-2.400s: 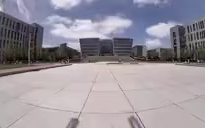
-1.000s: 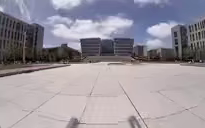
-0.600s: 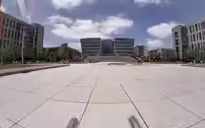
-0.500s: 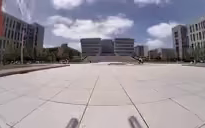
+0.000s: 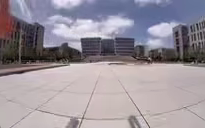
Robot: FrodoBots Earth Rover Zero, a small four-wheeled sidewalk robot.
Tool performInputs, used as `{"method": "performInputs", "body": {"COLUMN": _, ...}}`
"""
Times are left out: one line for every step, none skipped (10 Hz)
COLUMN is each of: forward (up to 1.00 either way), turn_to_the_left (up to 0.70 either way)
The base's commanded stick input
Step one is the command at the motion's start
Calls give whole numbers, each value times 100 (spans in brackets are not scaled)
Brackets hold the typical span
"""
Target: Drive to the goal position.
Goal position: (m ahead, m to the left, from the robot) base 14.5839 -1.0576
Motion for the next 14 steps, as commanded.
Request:
{"method": "performInputs", "body": {"forward": 70, "turn_to_the_left": 0}}
{"method": "performInputs", "body": {"forward": 70, "turn_to_the_left": 0}}
{"method": "performInputs", "body": {"forward": 70, "turn_to_the_left": 0}}
{"method": "performInputs", "body": {"forward": 70, "turn_to_the_left": 0}}
{"method": "performInputs", "body": {"forward": 70, "turn_to_the_left": 0}}
{"method": "performInputs", "body": {"forward": 70, "turn_to_the_left": 0}}
{"method": "performInputs", "body": {"forward": 70, "turn_to_the_left": 0}}
{"method": "performInputs", "body": {"forward": 70, "turn_to_the_left": 0}}
{"method": "performInputs", "body": {"forward": 70, "turn_to_the_left": 0}}
{"method": "performInputs", "body": {"forward": 70, "turn_to_the_left": 0}}
{"method": "performInputs", "body": {"forward": 70, "turn_to_the_left": 0}}
{"method": "performInputs", "body": {"forward": 70, "turn_to_the_left": 0}}
{"method": "performInputs", "body": {"forward": 70, "turn_to_the_left": 0}}
{"method": "performInputs", "body": {"forward": 70, "turn_to_the_left": 0}}
